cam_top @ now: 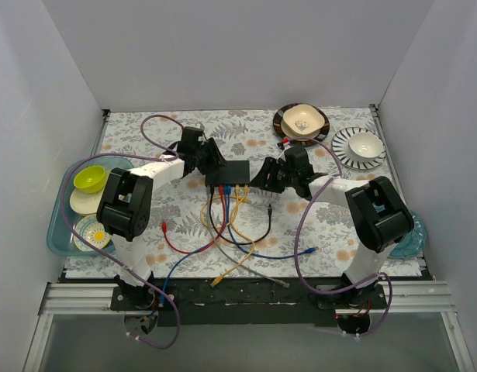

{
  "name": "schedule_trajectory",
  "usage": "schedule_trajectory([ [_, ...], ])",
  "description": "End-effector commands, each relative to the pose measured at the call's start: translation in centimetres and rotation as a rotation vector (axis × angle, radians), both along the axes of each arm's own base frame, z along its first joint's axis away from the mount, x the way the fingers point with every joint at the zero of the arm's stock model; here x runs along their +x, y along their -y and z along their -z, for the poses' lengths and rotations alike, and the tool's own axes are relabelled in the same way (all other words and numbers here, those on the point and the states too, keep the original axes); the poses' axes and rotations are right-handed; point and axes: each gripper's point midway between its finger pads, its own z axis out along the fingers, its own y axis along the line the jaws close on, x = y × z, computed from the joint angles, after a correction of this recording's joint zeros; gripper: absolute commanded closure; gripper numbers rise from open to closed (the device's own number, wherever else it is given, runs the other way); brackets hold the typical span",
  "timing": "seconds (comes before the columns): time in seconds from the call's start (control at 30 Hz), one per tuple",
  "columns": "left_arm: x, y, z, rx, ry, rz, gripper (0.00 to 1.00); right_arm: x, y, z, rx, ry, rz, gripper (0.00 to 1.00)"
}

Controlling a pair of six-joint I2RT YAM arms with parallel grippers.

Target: Pull the plug from the switch port

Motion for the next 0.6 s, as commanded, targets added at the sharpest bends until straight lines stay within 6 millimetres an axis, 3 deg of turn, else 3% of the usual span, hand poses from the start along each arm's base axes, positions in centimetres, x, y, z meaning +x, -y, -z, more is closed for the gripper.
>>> schedule_trajectory([
  [0.0, 1.3, 0.4, -2.4, -0.067, 0.062, 0.039, 0.59, 1.6, -2.8, -2.8, 0.242, 0.032, -0.079, 0.43],
  [0.33, 1.4, 1.9, -0.4, -0.131, -0.017, 0.07, 0.59, 2.4, -3.2, 0.9, 0.252, -0.086, -0.066, 0.45],
  [0.57, 0.3, 1.4, 2.2, -0.152, -0.119, 0.006, 0.59, 4.0, -2.5, 2.6, 0.283, -0.148, -0.015, 0.5],
])
